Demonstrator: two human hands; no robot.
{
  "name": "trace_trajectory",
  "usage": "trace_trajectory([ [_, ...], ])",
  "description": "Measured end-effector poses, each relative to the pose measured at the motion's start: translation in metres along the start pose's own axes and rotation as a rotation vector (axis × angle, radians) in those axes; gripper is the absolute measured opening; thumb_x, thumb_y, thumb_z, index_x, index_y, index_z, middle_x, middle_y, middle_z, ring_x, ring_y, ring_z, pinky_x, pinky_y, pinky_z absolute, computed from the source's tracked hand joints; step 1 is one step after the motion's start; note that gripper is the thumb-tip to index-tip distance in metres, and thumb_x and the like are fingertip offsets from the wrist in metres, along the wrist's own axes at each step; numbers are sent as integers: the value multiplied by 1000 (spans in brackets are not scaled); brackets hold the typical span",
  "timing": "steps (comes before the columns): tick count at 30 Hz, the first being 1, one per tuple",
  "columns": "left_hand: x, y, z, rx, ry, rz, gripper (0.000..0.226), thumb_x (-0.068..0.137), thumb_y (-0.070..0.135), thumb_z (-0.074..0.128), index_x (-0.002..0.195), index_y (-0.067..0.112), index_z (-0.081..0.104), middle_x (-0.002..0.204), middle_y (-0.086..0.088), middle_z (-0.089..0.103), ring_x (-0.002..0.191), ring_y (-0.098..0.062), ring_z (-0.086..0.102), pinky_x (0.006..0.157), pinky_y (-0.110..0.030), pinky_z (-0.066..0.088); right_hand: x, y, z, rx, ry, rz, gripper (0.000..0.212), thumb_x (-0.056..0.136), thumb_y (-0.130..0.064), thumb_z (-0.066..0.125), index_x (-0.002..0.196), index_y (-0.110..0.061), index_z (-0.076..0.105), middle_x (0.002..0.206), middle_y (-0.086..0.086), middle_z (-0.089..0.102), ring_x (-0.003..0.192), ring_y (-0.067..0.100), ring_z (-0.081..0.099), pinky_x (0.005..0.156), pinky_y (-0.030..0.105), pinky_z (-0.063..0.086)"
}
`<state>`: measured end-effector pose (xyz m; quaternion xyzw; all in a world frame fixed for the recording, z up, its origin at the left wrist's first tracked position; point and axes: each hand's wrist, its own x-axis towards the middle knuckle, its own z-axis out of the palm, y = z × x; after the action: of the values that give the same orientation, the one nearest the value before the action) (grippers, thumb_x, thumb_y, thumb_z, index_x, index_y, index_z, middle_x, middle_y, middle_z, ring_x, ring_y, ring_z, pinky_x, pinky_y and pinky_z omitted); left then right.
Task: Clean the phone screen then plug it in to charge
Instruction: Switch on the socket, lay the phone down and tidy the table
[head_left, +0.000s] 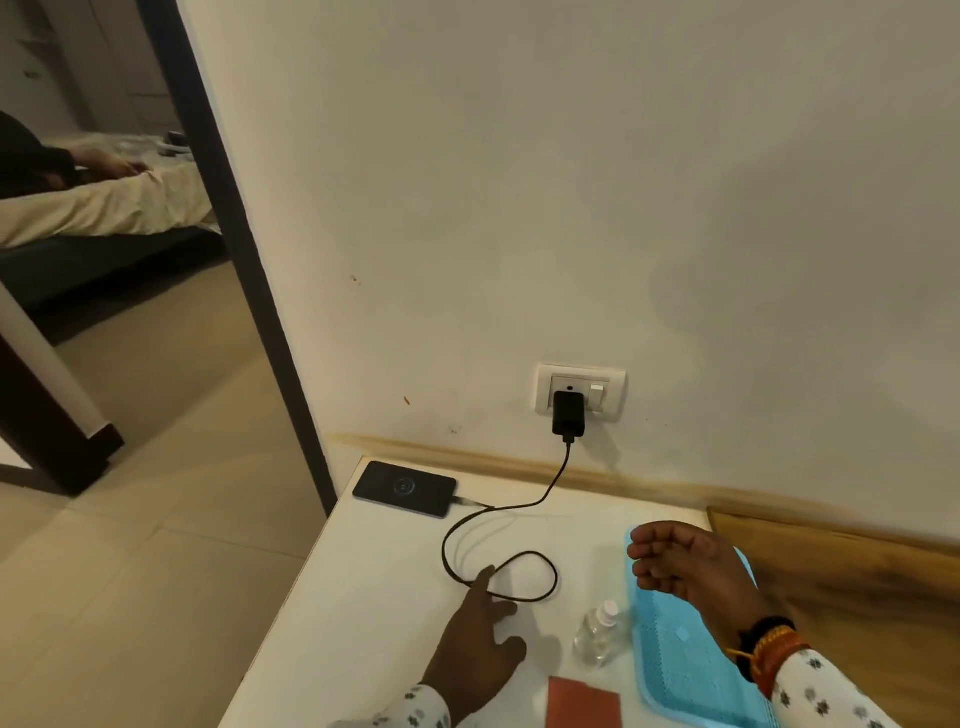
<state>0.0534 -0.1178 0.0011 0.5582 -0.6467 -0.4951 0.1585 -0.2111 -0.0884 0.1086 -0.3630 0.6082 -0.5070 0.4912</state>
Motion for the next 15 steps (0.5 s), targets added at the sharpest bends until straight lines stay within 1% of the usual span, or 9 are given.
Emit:
trace_trajectory([
  [1, -5, 1, 0, 43, 3, 28, 90, 79, 26, 68, 156, 21, 21, 141, 2, 56, 127, -4, 52, 103, -11, 34, -5, 1, 0, 10, 2, -4, 29, 85, 17, 49, 94, 2, 72, 90, 23, 73, 74, 30, 68, 65, 35, 59],
  [3, -15, 3, -1, 199, 39, 92, 76, 87, 31, 62, 154, 15, 30, 163, 6, 26, 137, -7, 44, 104, -10, 30, -16, 4, -2, 24, 4, -15, 30, 85, 17, 50, 92, -1, 73, 91, 22, 73, 75, 30, 68, 65, 34, 58],
  [4, -20, 4, -1, 279, 51, 121, 71, 89, 35, 58, 153, 16, 34, 165, 8, 11, 139, -9, 43, 105, -13, 30, -22, 6, -4, 30, 7, -17, 31, 84, 17, 51, 91, -3, 74, 91, 21, 73, 74, 29, 69, 64, 34, 58],
  [5, -26, 5, -1, 342, 45, 138, 68, 91, 39, 55, 153, 17, 36, 166, 8, 3, 138, -12, 44, 106, -16, 31, -28, 9, -5, 33, 12, -21, 31, 84, 16, 52, 90, -4, 75, 91, 21, 73, 74, 29, 69, 64, 33, 58],
  [6, -30, 5, 0, 391, 31, 147, 66, 92, 41, 52, 153, 18, 36, 167, 5, 1, 137, -14, 45, 107, -19, 33, -34, 12, -6, 33, 21, -25, 31, 83, 16, 53, 90, -5, 75, 92, 21, 73, 74, 29, 69, 64, 34, 58],
  [8, -38, 6, 2, 446, 15, 159, 65, 94, 42, 50, 153, 21, 33, 167, 1, 12, 139, -15, 43, 110, -20, 30, -47, 19, -11, 39, 47, -22, 31, 82, 16, 55, 90, -5, 75, 92, 20, 73, 73, 29, 69, 64, 34, 57],
  [11, -47, 5, 4, 453, 15, 105, 61, 96, 43, 50, 150, 20, 35, 155, 3, 38, 139, -12, 40, 110, -18, 26, -68, 29, -18, 57, 88, -11, 30, 80, 16, 56, 91, -5, 74, 94, 19, 72, 74, 30, 68, 64, 34, 57],
  [13, -51, 5, 4, 444, -8, 51, 61, 95, 46, 52, 147, 19, 39, 150, 1, 46, 137, -15, 43, 110, -20, 29, -81, 34, -22, 50, 124, -1, 28, 80, 16, 57, 89, -4, 74, 94, 17, 72, 77, 31, 68, 66, 36, 57],
  [15, -56, 5, 5, 477, -56, -2, 65, 94, 49, 53, 148, 17, 39, 149, -2, 46, 138, -18, 43, 111, -23, 30, -92, 40, -24, 41, 158, 8, 27, 78, 16, 58, 88, -4, 74, 93, 16, 72, 78, 31, 67, 67, 37, 57],
])
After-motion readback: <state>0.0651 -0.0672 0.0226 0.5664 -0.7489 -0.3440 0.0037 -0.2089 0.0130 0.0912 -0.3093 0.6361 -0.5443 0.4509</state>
